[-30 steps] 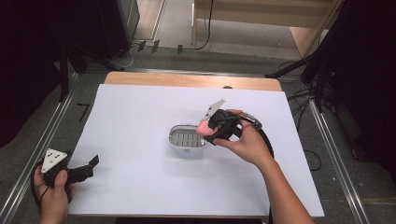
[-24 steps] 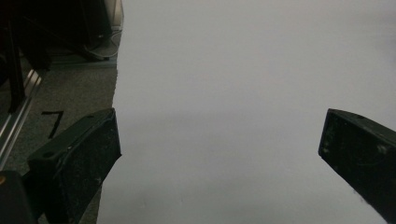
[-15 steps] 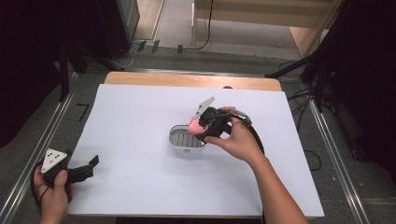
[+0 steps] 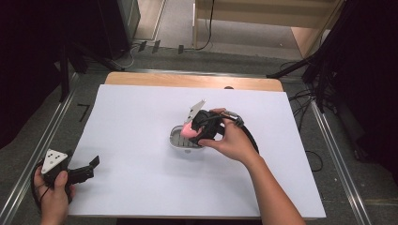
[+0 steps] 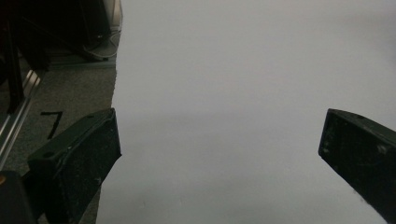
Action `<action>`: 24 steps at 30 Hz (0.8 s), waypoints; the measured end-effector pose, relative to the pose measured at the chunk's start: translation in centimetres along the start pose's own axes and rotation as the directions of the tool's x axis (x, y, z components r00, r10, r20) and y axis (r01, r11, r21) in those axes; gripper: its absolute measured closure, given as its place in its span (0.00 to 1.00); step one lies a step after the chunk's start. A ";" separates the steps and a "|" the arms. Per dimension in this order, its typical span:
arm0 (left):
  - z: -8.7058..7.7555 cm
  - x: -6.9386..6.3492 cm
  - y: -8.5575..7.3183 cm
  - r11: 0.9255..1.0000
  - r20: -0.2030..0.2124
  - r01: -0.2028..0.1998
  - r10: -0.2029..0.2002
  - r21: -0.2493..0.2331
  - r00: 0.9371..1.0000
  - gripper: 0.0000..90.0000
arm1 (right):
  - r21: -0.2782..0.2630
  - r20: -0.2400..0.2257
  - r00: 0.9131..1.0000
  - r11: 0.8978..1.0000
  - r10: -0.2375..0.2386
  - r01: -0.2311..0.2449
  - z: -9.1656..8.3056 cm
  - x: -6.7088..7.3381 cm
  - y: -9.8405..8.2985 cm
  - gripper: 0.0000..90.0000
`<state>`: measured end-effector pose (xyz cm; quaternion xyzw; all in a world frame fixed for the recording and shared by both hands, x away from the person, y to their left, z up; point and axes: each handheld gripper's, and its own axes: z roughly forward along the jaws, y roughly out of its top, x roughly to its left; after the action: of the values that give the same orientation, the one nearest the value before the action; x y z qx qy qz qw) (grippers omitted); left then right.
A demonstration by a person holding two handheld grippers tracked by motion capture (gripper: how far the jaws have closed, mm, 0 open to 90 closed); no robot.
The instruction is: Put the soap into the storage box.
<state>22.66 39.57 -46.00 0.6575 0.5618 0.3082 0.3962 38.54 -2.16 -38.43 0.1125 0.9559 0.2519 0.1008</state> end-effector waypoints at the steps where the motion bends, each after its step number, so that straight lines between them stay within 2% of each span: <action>1: 0.0 0.0 0.0 1.000 0.000 0.000 0.000 0.000 1.000 0.00 | -0.001 -0.007 1.000 1.000 -0.007 0.007 0.1 0.0 0.1 0.43; 12: 0.0 0.0 0.0 1.000 0.001 -0.002 0.002 0.001 1.000 0.00 | 0.009 -0.031 0.999 0.999 -0.042 0.042 1.0 0.4 0.3 0.43; 24: 0.0 0.0 0.0 1.000 0.002 0.000 0.000 0.004 1.000 0.00 | 0.043 -0.042 0.996 0.996 -0.079 0.081 2.1 0.5 0.3 0.43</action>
<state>22.67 39.61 -45.99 0.6587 0.5618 0.3065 0.3956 38.64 -0.82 -40.10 0.0713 0.9668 0.2285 0.0889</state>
